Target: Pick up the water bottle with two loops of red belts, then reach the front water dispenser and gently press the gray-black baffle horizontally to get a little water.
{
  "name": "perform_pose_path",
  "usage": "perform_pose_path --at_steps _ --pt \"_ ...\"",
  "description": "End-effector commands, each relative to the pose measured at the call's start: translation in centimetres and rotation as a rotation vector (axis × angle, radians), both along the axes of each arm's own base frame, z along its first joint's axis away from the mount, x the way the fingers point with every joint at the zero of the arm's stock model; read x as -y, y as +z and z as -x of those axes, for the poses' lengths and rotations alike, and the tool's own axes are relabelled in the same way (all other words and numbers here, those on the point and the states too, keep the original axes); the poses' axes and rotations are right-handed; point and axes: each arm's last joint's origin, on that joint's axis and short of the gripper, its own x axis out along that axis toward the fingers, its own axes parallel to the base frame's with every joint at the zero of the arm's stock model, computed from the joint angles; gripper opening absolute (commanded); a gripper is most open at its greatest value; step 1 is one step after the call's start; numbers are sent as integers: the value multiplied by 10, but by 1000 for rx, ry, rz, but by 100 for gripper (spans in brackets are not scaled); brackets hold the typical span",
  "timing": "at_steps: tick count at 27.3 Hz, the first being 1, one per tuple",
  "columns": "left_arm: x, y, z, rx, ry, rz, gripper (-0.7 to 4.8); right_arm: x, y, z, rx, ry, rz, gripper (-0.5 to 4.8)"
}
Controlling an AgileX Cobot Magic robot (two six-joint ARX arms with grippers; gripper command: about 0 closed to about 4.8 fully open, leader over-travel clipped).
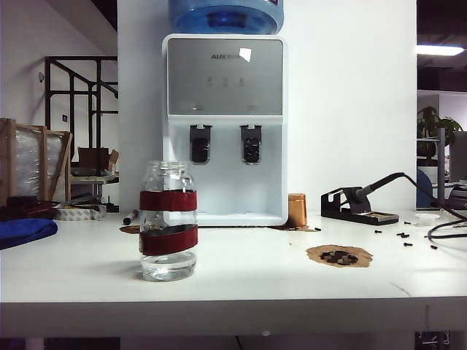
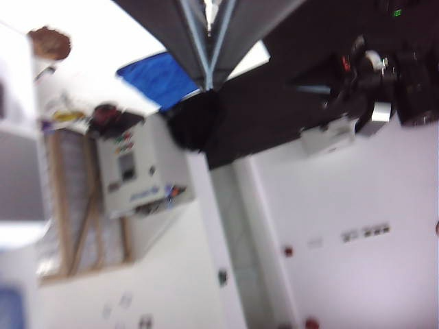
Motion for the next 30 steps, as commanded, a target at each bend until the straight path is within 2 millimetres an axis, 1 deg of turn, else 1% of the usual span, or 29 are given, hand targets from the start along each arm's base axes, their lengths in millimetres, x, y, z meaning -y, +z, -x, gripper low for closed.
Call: perform_pose_path --at_steps 1,4,6,7,8,10,11,12,13,14,15,16,17,18,19,20,21,22,26,28,30 --pt "0 9 3 -19 -13 -2 -5 -35 -14 -7 55 -101 125 -2" --pt "2 16 8 -33 -60 2 -5 -61 -25 -8 124 -219 264 -2" --pt "2 20 13 -60 -90 5 -5 -72 -28 -7 148 -288 308 -2" --pt "3 24 18 -85 -121 10 -5 -80 -30 -8 146 -368 324 -2" --pt "4 27 20 -90 -144 13 -5 -82 -32 -10 138 -435 340 -2" --pt "4 31 23 -94 -148 12 -5 -84 -38 -14 114 -508 367 -1" --pt "4 33 26 -102 -148 12 -5 -86 -42 -16 92 -515 370 -1" --pt "4 37 30 -120 -150 13 -5 -88 -50 -19 52 -520 335 7" --pt "4 38 32 -126 -156 11 -5 -89 -55 -19 51 -520 317 12" --pt "4 40 35 -127 -175 -9 -5 -90 -65 -19 74 -481 280 44" --pt "4 41 37 -129 -178 -27 -5 -91 -72 -18 80 -455 249 44" --pt "4 41 41 -146 -185 -64 -5 -91 -85 -15 75 -423 183 58" --pt "4 40 42 -160 -188 -71 -5 -90 -93 -13 61 -421 154 83" --pt "4 39 43 -181 -189 -72 -5 -88 -106 -10 32 -414 139 229" --pt "4 39 43 -180 -188 -72 -5 -87 -113 -9 14 -389 135 363" --pt "4 40 44 -189 -191 -72 -5 -86 -125 -6 -31 -363 118 479" --pt "5 39 45 -192 -205 -69 -5 -86 -131 -4 -52 -325 121 479" --pt "5 39 45 -199 -212 -66 -5 -85 -143 0 -53 -268 161 479" --pt "5 43 51 -202 -221 -93 -5 -83 -163 8 13 -149 239 479" --pt "5 47 57 -204 -243 -113 -5 -81 -176 11 44 -116 305 479" --pt "5 51 60 -193 -243 -120 -5 -83 -187 9 9 -94 339 479"
